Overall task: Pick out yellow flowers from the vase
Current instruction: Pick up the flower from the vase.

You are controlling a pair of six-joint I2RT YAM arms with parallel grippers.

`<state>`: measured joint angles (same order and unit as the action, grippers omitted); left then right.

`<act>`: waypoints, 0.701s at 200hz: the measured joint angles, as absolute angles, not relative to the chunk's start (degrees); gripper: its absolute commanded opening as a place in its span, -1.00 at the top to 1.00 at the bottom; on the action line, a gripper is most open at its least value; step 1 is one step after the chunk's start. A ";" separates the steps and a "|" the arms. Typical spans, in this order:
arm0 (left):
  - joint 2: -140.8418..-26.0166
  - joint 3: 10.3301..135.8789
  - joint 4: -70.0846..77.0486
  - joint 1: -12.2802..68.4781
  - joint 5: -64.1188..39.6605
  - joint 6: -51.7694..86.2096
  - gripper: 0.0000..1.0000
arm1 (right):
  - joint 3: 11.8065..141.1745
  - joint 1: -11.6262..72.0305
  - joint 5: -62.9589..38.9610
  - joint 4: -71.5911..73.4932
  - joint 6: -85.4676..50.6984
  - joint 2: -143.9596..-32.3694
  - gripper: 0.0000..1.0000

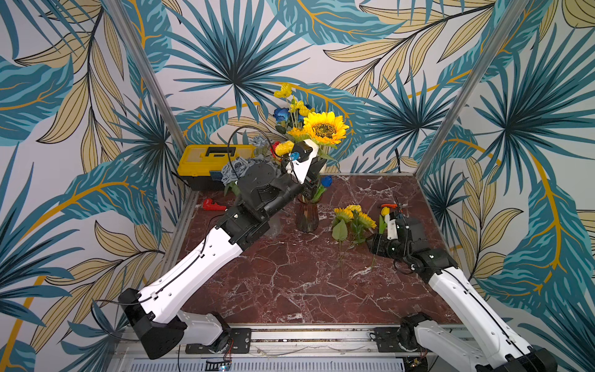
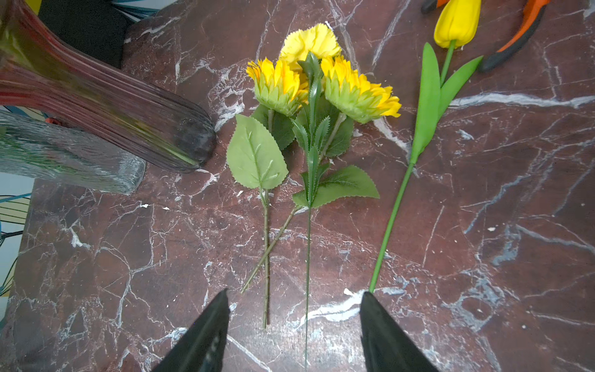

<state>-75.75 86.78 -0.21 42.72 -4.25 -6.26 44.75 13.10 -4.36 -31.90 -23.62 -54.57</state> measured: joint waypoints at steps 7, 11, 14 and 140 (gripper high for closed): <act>-74.67 86.54 -0.12 42.72 -4.36 -5.50 0.76 | 44.75 13.10 -4.38 -31.70 -23.62 -54.54 -0.31; -73.95 86.32 -0.03 42.72 -4.49 -5.13 0.75 | 44.75 13.10 -4.40 -31.59 -23.62 -54.52 -0.31; -73.45 86.13 0.01 42.70 -4.54 -4.71 0.76 | 44.75 13.10 -4.43 -31.55 -23.62 -54.52 -0.31; -59.24 78.37 0.58 42.17 -6.74 4.69 0.83 | 44.10 13.10 -13.45 -25.17 -23.57 -53.63 -0.44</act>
<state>-59.24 78.37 0.58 42.17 -6.74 4.69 44.10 13.10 -13.45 -25.17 -23.57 -53.63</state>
